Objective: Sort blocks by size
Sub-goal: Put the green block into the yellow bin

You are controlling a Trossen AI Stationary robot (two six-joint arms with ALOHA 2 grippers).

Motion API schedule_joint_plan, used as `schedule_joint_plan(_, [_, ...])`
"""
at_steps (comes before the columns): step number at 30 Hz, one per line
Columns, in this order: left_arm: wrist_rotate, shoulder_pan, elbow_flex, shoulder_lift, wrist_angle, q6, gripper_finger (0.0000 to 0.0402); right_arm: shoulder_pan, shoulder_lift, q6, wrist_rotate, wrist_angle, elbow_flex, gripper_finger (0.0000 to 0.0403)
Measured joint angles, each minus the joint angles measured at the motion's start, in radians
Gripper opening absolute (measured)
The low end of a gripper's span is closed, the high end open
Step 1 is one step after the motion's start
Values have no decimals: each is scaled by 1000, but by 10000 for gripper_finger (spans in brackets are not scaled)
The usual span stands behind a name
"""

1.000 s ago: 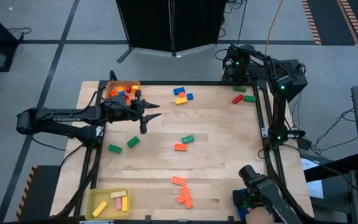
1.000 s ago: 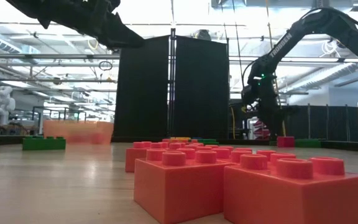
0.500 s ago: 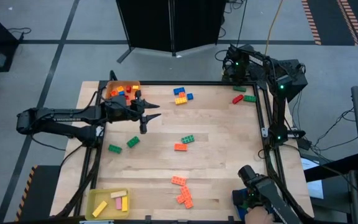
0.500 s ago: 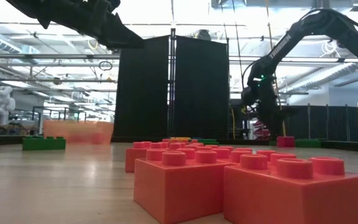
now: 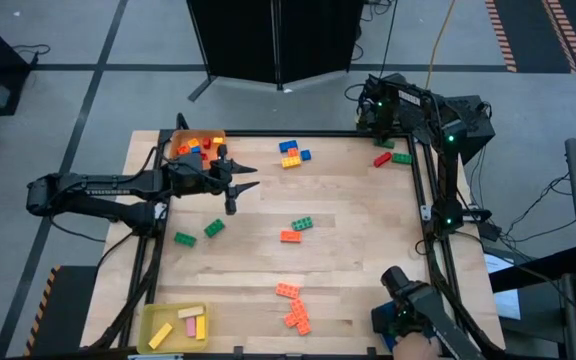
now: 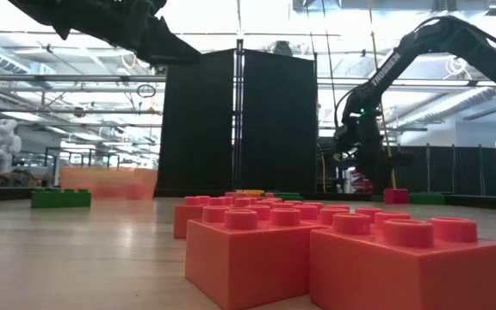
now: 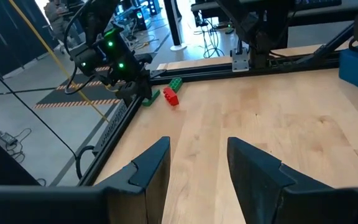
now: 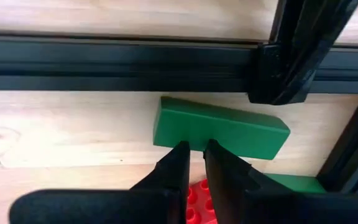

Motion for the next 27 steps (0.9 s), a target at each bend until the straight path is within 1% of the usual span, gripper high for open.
schedule_joint_plan(8, [-1,0,0,0,0,1,161,32,0,-83,-5,-36,0,29])
schedule_joint_plan(13, [-2,0,0,0,0,1,161,51,0,-111,-4,-79,19,27])
schedule_joint_plan(17, [-2,0,0,0,0,1,161,51,0,-89,9,-82,83,27])
schedule_joint_plan(21, [-2,0,0,0,-1,1,161,39,0,-40,59,-83,141,27])
schedule_joint_plan(23, [-2,0,0,0,-3,0,161,32,5,-36,52,-120,151,27])
schedule_joint_plan(27, [-2,0,0,0,-3,0,161,28,40,-11,79,-203,151,27])
